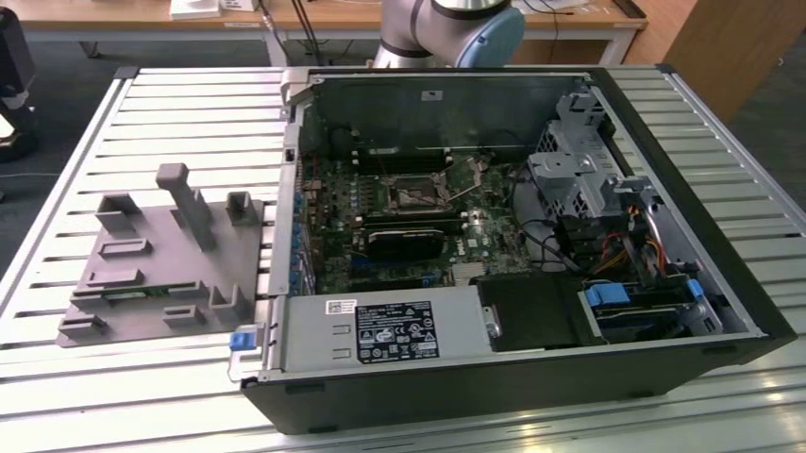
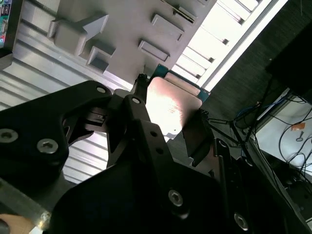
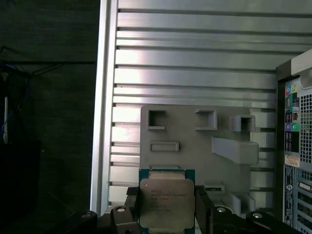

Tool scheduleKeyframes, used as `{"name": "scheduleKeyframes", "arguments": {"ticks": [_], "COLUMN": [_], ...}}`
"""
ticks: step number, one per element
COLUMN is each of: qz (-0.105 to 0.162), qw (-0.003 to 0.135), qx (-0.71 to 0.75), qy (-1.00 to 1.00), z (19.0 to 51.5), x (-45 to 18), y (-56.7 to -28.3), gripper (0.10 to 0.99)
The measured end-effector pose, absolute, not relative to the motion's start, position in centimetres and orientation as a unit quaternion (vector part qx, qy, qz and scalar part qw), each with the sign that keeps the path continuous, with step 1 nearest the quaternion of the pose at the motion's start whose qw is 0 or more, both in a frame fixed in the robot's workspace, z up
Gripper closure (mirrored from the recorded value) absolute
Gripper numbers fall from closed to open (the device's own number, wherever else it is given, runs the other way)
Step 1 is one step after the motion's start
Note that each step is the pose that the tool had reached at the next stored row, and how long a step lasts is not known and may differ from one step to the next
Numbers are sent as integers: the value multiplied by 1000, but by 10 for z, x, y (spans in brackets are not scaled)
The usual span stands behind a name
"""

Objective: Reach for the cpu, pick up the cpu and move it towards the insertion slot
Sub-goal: 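Pick up the cpu and move it towards the insertion slot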

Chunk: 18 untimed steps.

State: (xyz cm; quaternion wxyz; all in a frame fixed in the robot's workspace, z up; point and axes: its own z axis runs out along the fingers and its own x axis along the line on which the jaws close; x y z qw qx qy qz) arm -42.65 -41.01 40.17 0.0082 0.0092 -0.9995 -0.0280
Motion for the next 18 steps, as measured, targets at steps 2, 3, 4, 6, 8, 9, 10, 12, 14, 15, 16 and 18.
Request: {"name": "scheduleKeyframes", "arguments": {"ticks": [2,3,4,6,8,9,10,12,14,15,16,18], "qz": [-28,-28,-28,-28,-28,-28,-28,-28,-28,-28,-28,-28], "qw": [8,8,8,8,8,8,8,8,8,8,8,8], "qx": [9,9,9,9,9,9,9,9,9,9,9,9], "qy": [-1000,-1000,-1000,-1000,-1000,-1000,-1000,-1000,-1000,-1000,-1000,-1000], "z": [405,407,409,413,417,419,421,424,425,425,425,425], "x": [-426,-426,-426,-426,-426,-426,-426,-426,-426,-424,-422,-418], "y": [-410,-410,-410,-410,-410,-410,-410,-410,-410,-410,-410,-410], "gripper": [545,545,545,545,545,545,545,545,545,545,545,545]}}
